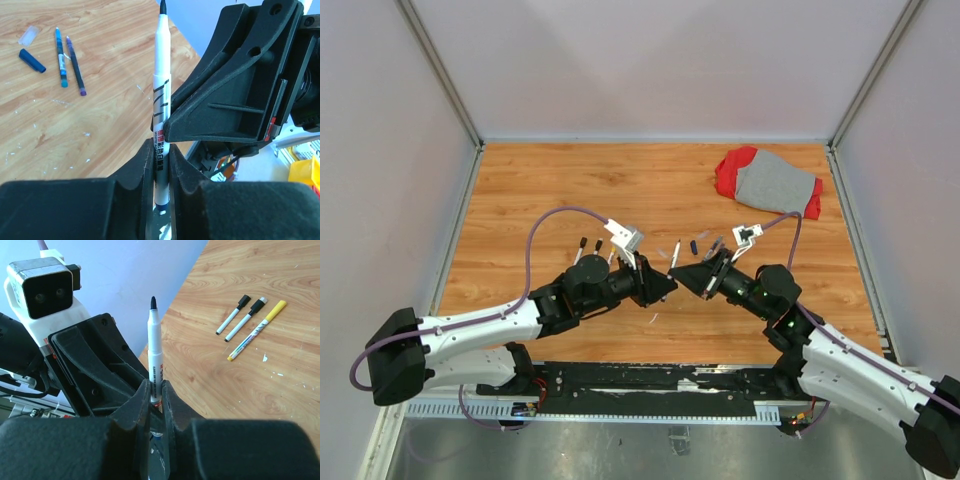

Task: Insert the pens into the pen caps
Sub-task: Pick up the pen from the center of the board, then pick up the pen cap from the center of the board.

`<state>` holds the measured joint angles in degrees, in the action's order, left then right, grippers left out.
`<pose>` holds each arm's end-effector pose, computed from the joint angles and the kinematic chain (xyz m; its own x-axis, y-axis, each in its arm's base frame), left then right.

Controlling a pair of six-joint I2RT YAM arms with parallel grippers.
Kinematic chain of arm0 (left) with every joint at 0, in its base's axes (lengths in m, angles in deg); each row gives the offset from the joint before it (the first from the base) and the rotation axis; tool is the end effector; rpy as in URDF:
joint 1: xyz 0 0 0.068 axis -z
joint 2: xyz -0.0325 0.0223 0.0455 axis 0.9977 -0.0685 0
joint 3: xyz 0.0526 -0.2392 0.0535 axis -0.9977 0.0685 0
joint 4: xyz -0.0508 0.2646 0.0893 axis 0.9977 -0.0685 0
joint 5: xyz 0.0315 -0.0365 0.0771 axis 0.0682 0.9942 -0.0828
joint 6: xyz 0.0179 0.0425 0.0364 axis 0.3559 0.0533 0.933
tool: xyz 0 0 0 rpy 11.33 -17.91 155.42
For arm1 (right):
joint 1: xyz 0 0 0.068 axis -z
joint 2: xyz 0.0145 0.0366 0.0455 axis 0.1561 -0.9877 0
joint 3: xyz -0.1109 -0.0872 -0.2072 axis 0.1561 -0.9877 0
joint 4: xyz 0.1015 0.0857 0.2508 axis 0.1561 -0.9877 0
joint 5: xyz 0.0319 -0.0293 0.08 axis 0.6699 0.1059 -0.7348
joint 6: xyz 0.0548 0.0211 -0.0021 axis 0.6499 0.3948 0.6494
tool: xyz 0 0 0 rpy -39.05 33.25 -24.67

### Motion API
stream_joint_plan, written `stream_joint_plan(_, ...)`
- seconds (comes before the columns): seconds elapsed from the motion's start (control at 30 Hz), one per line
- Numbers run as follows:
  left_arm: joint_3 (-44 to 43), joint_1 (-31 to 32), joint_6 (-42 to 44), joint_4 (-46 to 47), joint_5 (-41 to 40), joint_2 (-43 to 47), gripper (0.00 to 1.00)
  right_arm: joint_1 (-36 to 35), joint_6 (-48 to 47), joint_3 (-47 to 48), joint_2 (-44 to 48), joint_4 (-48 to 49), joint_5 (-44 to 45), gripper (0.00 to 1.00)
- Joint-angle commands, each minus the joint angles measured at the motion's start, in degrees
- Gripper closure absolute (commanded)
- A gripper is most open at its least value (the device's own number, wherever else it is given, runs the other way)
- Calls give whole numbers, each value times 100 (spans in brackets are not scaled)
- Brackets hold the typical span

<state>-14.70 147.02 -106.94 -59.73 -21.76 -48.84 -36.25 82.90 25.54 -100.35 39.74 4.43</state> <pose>0.1399 -0.2501 0.2360 -0.5545 -0.1809 -0.8123 0.6666 0.4878 -0.5637 0.1519 0.1659 0.2433 -0.6263 0.4902 -0.6062 -0.5715 0.2401 0.7847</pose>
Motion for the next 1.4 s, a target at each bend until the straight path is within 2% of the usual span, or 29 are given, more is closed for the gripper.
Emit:
stream_joint_plan(0.0,-214,49,146,-318,-294,151,99,-100,-407,110,236,-320,242,89)
stream_joint_plan(0.1,-211,48,253,-619,-475,287,100,-93,-836,269,397,-926,501,74)
stream_joint_plan(0.17,-217,47,343,-851,-598,413,99,-92,-1206,469,490,-1494,758,67)
stream_joint_plan(0.3,-331,49,667,-1442,-748,650,99,-91,-1944,1008,449,-2884,1661,60)
stream_joint_plan(0.47,-764,34,996,-2434,-1101,723,99,-25,-2648,1772,-169,-4401,2561,56)
stream_joint_plan(0.6,-1172,-151,1205,-3252,-1191,635,99,391,-3006,2163,-854,-4710,2329,52)
stream_joint_plan(0.83,-1567,-1116,1491,-4225,-912,700,100,1231,-3551,2950,-2324,-4930,1184,49)
stream_joint_plan(1.07,-1749,-1149,1861,-4626,-1113,866,99,1600,-3731,3608,-3532,-5023,857,42)
stream_joint_plan(1.37,-1462,-1147,2034,-4848,-1778,1343,100,1798,-3834,4378,-4685,-5262,915,46)
